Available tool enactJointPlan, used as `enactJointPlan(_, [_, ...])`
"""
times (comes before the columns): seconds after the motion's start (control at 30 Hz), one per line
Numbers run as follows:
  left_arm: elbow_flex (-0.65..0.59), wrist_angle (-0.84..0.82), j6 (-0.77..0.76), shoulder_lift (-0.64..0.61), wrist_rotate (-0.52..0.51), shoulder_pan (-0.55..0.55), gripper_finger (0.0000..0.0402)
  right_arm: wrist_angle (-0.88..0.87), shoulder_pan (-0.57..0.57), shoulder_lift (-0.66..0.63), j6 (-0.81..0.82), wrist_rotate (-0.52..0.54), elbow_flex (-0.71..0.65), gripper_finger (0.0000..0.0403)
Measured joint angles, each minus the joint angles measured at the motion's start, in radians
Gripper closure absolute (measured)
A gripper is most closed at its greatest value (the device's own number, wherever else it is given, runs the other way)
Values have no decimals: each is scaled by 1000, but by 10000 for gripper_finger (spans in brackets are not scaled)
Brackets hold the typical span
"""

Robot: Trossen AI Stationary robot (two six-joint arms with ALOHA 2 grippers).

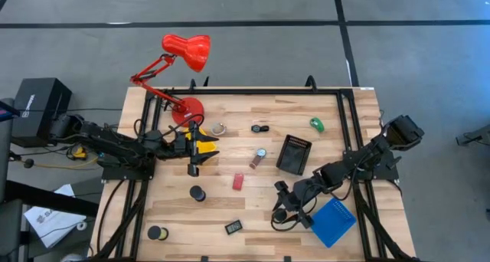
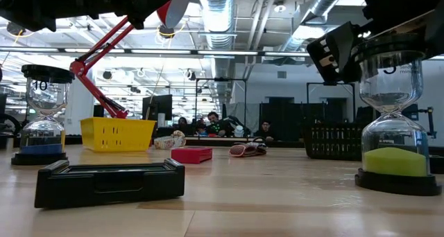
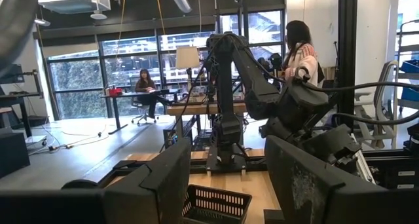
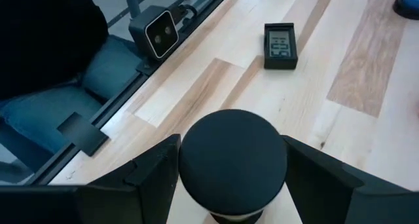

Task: Pick & Place Office items
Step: Put the right green hourglass into the black bin

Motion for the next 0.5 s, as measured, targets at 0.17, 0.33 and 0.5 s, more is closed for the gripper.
enactJointPlan(0.17, [0, 0, 0, 0, 0, 0, 211, 3, -10, 0, 0, -1, 0, 169])
enactJointPlan(0.33, [0, 0, 0, 0, 0, 0, 211, 3, -32, 0, 0, -8, 0, 189])
enactJointPlan(0.5, [0, 0, 0, 0, 0, 0, 211, 3, -49, 0, 0, -11, 0, 188])
